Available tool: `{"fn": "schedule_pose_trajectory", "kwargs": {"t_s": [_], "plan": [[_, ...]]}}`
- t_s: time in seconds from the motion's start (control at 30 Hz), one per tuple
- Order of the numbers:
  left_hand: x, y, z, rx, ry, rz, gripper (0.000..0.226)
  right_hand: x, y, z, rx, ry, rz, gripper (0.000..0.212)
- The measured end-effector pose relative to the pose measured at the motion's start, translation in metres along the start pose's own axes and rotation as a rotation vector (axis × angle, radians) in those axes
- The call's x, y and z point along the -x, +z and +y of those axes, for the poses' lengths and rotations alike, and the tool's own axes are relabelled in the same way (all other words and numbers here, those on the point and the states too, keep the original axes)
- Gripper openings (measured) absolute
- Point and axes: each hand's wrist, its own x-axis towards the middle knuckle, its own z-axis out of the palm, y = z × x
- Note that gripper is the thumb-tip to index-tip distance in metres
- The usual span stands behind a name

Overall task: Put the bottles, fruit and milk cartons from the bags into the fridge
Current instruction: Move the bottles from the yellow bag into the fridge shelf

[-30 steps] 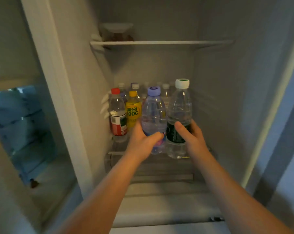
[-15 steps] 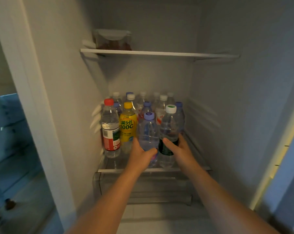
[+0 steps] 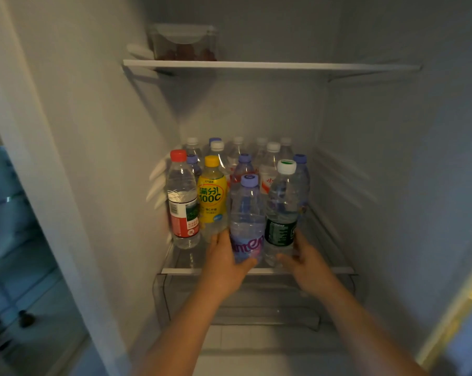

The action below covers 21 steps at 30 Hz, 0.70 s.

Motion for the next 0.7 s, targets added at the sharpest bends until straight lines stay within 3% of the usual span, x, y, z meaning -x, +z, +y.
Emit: {"fn": "schedule_pose_trajectory", "kwargs": {"t_s": [0.13, 0.27, 0.4, 0.7], "plan": [[0.005, 0.002, 0.000, 0.024, -0.086, 0.101, 0.057, -0.001, -0.001, 0.006, 0.137, 0.041, -0.012, 0.059], [-0.001, 0.002, 0.004, -0.079, -0.108, 0.130, 0.034, -0.011, 0.004, 0.001, 0.231, 0.067, 0.019, 0.039], [-0.015, 0.006, 0.008, -0.107, -0.107, 0.180, 0.024, -0.030, 0.011, 0.002, 0.297, 0.067, 0.066, 0.032], [-0.042, 0.021, -0.008, -0.148, -0.130, 0.199, 0.015, -0.071, 0.026, 0.031, 0.434, 0.128, 0.167, 0.042]]}}
